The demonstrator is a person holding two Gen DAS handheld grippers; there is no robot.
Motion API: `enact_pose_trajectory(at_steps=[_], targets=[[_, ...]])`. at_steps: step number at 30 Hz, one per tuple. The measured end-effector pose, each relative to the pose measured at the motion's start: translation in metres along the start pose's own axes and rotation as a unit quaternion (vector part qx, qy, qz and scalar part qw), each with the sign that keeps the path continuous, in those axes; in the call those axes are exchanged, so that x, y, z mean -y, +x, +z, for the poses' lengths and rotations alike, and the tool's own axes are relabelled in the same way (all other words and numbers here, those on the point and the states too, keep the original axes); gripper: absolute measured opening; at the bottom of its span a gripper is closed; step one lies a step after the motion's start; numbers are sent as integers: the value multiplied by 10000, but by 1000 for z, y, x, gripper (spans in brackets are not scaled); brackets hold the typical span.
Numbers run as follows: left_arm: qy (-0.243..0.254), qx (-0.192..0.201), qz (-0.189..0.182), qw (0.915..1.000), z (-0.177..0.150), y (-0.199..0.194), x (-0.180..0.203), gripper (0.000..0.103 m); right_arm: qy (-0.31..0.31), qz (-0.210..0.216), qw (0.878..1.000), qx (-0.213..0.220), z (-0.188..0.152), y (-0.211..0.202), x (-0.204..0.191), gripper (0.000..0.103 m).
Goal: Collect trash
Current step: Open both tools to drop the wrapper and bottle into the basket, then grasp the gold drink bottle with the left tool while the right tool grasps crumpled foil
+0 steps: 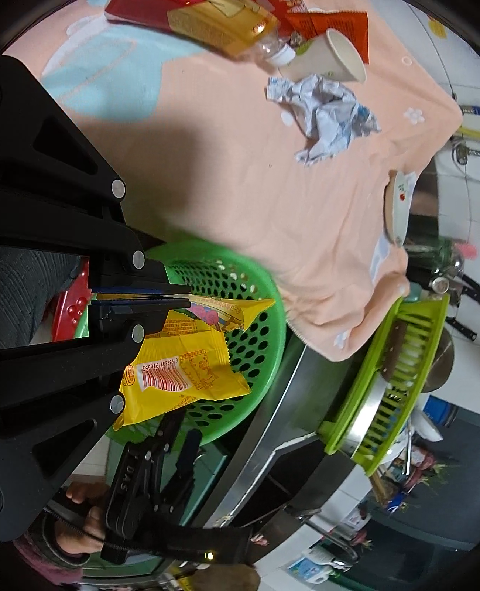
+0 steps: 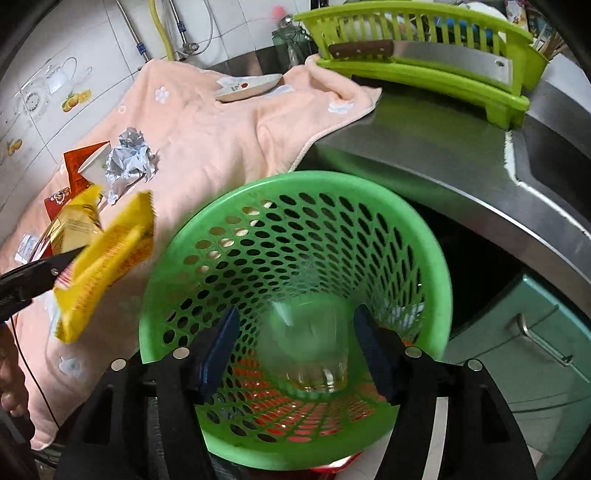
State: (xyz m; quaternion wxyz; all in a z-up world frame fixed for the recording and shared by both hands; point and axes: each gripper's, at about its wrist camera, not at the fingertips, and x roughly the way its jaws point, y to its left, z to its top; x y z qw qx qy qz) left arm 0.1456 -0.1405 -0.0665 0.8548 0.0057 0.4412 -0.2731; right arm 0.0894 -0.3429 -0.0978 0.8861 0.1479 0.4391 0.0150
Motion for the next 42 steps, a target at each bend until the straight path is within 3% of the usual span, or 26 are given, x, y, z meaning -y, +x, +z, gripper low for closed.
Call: enact_pose_trajectory(at_steps=[11, 17, 23, 28, 39, 42], targets=[[94, -222, 42, 9997, -3, 25, 15, 2, -19, -144, 9988, 478, 6, -32, 8, 74], [146, -289, 46, 9995, -6, 30, 19, 4, -53, -60, 9986, 514, 7, -36, 3, 74], [146, -268, 99, 9995, -9, 28, 18, 23, -134, 16, 9985, 522, 10, -35, -6, 74], [160, -208, 153, 9995, -10, 20, 14, 26, -211, 86, 9982, 546, 14, -35, -15, 75], [34, 240, 925, 9954, -7, -29, -33, 30, -511, 415, 9966, 504, 30, -28, -51, 79], [4, 367, 1280, 9911, -3, -47, -55, 40, -622, 514, 9955, 504, 36, -25, -64, 80]])
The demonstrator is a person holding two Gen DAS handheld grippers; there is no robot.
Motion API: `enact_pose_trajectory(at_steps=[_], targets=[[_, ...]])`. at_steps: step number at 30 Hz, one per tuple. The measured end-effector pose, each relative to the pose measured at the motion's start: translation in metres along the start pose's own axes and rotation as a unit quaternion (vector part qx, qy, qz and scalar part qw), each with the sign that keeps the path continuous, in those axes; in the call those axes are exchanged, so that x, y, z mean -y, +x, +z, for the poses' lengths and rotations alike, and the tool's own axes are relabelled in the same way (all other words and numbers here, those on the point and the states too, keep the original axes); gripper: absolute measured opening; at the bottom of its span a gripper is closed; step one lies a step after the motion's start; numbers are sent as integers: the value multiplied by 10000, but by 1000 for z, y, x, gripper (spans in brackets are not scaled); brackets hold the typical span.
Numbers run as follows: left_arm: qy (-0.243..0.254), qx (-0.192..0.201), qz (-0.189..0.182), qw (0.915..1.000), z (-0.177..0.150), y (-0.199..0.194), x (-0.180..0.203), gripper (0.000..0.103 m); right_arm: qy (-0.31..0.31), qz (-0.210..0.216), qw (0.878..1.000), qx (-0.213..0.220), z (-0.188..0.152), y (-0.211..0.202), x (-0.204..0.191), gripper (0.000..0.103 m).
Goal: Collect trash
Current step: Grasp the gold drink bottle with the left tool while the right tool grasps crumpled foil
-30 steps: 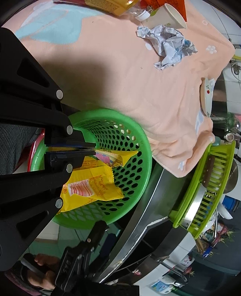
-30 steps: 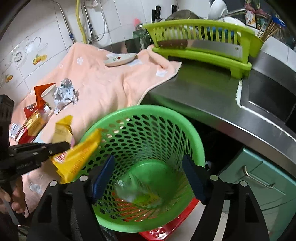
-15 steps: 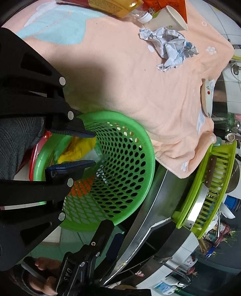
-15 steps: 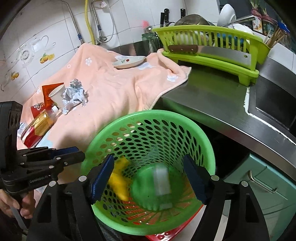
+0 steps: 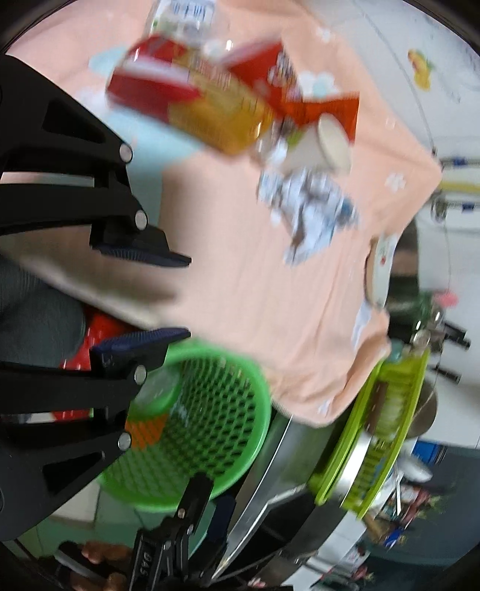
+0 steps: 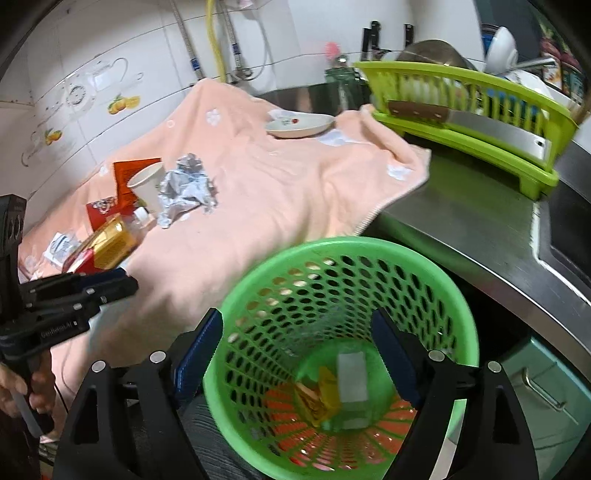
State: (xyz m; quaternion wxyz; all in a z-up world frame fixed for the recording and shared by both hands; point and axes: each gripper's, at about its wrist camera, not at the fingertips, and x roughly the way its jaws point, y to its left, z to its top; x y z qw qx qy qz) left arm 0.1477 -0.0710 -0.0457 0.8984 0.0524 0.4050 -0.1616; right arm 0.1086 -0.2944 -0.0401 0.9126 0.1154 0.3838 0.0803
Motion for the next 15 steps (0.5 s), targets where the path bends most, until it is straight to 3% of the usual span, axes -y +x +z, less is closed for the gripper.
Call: enact_pose_trajectory(at_steps=[7, 12, 15], targets=[[-139, 165, 625, 9978, 19, -18, -67, 47, -314, 189, 9993, -14, 18, 12, -29, 82], [4, 91, 794, 9968, 27, -18, -99, 63, -555, 300, 9980, -19, 34, 22, -50, 83], [32, -32, 694, 9976, 29, -11, -113, 70, -675, 349, 9971, -32, 43, 30, -61, 83]])
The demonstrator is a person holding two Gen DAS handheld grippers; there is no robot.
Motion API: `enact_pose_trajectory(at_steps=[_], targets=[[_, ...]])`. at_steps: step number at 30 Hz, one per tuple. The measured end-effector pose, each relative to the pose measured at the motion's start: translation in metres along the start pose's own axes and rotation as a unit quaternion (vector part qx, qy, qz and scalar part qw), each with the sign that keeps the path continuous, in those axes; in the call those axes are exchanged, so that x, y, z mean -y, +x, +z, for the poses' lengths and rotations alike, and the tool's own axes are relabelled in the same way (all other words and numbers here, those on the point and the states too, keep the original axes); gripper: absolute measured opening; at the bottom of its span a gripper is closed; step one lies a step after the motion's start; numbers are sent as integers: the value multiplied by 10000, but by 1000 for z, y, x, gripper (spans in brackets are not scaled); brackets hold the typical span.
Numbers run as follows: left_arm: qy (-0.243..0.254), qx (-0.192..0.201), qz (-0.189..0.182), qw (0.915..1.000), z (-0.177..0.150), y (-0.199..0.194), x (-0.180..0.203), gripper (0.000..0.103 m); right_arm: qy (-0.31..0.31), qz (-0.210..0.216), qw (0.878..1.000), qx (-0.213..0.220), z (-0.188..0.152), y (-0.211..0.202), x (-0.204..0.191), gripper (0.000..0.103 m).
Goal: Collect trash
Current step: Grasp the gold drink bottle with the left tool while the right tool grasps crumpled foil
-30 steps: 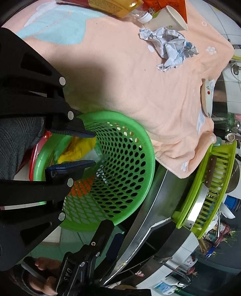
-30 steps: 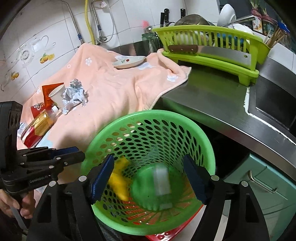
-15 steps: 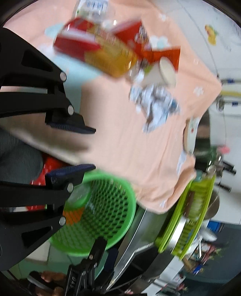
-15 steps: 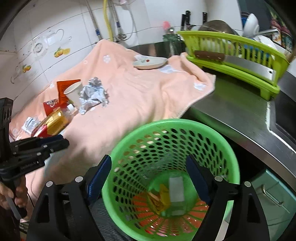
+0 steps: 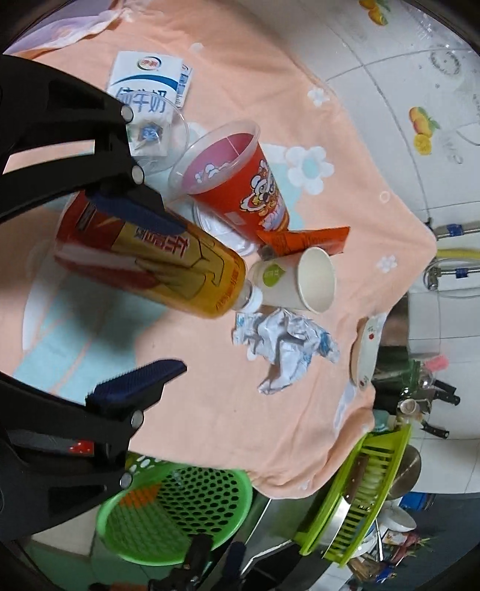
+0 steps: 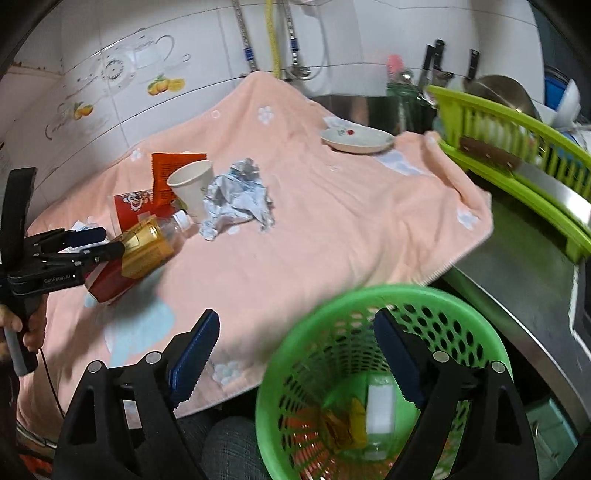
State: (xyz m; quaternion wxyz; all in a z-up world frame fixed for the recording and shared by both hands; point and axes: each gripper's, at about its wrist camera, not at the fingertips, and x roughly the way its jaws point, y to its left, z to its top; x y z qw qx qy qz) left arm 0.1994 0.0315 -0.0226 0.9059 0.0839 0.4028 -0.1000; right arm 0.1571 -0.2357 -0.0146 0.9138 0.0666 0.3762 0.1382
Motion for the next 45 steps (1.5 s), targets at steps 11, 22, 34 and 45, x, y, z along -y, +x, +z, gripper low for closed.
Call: enact_pose_trajectory(at_steps=[11, 22, 34, 45], targets=[[189, -187, -311, 9992, 1, 24, -19, 70, -422, 211, 9988, -119, 33, 40, -25, 83], [480, -557, -127, 9972, 6, 48, -22, 71, -508, 622, 9962, -344, 65, 98, -33, 83], [450, -629, -260, 9967, 2, 53, -22, 70, -708, 849, 9930, -413, 100, 169, -36, 83], [331, -692, -430, 9961, 6, 59, -23, 70, -962, 828, 9908, -466, 112, 207, -45, 70]])
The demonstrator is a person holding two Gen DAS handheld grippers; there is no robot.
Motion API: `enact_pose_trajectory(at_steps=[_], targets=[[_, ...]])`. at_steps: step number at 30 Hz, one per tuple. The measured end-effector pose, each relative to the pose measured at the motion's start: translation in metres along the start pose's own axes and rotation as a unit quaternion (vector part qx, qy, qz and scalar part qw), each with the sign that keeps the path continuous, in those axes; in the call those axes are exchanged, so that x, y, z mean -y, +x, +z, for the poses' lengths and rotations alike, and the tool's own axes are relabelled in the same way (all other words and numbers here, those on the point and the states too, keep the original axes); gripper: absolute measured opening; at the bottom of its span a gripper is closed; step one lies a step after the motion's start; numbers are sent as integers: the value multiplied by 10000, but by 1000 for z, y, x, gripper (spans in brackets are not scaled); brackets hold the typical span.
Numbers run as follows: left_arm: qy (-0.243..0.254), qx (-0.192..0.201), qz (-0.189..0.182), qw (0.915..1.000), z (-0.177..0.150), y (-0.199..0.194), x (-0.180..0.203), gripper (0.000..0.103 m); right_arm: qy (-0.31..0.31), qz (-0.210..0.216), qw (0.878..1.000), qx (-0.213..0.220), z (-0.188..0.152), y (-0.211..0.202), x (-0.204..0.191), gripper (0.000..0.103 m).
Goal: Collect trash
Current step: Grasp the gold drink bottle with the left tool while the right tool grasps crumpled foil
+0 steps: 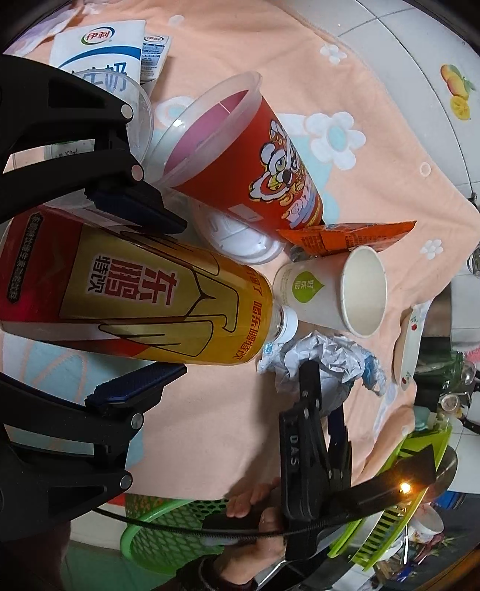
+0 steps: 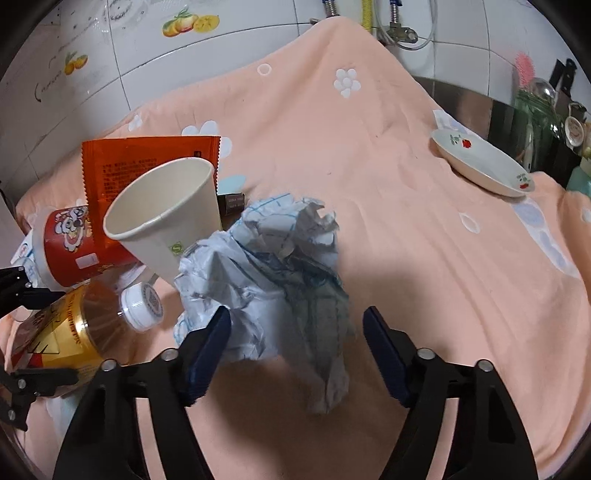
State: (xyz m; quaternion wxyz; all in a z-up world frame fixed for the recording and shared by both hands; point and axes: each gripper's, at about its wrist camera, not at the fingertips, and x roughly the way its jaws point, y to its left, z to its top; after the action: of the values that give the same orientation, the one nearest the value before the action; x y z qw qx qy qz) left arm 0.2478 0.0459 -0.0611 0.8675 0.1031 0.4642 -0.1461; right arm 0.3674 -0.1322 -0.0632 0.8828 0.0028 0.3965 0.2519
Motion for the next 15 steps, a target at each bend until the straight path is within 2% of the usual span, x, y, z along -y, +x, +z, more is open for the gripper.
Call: enact_pose_trajectory(at_steps=[5, 9, 11, 14, 15], targets=[[69, -69, 9, 10000, -1, 5, 3, 70, 38, 31, 10000, -36, -1, 6, 3, 67], [8, -91, -22, 10000, -1, 8, 3, 70, 105, 217, 9997, -36, -1, 6, 1, 46], [17, -100, -17, 9999, -1, 10, 4, 70, 41, 174, 9998, 23, -2, 0, -2, 42], [-4, -52, -1, 10000, -2, 11, 6, 69, 64, 226, 9997, 42, -6, -8, -4, 29], [-17, -33, 10, 10000, -2, 10, 7, 68, 78, 207, 9997, 43, -8, -11, -4, 28]])
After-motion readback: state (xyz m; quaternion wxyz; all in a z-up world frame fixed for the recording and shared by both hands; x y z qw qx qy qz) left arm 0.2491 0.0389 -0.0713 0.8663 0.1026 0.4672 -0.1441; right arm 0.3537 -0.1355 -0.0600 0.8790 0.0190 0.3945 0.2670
